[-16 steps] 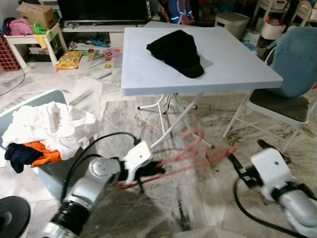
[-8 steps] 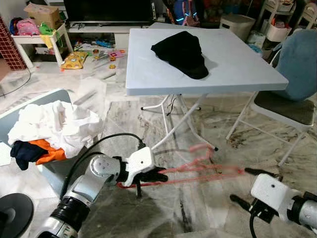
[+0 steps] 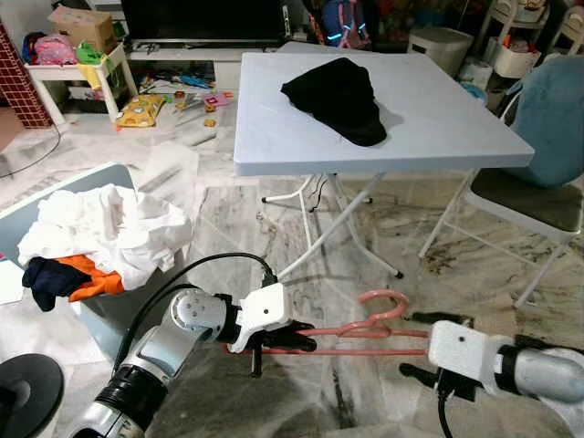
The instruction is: Hang hanger
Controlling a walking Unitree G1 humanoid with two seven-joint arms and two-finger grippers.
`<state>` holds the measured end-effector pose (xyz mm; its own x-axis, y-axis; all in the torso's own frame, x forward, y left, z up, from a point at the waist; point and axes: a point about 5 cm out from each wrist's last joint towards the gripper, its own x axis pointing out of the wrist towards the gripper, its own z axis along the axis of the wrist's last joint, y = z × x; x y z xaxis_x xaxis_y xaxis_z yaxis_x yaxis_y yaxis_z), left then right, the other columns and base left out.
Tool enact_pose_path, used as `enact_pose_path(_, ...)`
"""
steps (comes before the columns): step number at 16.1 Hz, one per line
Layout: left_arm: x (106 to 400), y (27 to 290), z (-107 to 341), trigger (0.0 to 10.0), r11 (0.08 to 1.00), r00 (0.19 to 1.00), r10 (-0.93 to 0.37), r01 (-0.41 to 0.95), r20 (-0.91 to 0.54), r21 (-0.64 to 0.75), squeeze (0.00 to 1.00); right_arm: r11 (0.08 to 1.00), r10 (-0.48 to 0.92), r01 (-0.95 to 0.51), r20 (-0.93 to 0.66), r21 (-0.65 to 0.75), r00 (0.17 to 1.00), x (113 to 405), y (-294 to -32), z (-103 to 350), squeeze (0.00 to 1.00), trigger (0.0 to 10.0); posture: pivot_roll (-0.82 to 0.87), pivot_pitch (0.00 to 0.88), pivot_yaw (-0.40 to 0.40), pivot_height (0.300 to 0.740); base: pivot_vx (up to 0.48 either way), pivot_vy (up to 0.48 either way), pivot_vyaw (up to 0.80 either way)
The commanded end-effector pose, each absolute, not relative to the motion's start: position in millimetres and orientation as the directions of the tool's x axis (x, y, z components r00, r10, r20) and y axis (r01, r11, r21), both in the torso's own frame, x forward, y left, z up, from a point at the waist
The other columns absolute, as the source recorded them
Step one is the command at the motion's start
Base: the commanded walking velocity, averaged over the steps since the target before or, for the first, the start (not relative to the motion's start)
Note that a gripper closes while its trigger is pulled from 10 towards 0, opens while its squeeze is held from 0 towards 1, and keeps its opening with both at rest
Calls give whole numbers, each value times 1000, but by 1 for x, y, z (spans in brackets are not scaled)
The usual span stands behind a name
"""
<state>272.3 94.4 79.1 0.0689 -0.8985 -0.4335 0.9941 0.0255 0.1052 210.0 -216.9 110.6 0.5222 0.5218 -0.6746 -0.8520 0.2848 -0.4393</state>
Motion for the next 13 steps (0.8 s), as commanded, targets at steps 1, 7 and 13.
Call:
enact_pose_path(1, 272, 94, 82, 10000, 9, 63, -899, 992, -434, 126, 0, 237, 513, -870, -704, -433, 491, 214, -220, 113, 0, 0, -14, 0, -38, 740, 0, 0, 0)
enact_pose_path(7, 266, 93, 79, 10000, -23, 31, -898, 993, -438, 119, 0, 144, 469, -907, -780, -395, 414, 233, -229, 112, 0, 0, -12, 0, -37, 740, 0, 0, 0)
enact_pose_path(13, 264, 92, 77, 10000, -32, 23, -898, 992, -440, 119, 0, 91, 461, -950, -833, -298, 306, 231, -228, 101, 0, 0, -9, 0, -40, 740, 0, 0, 0)
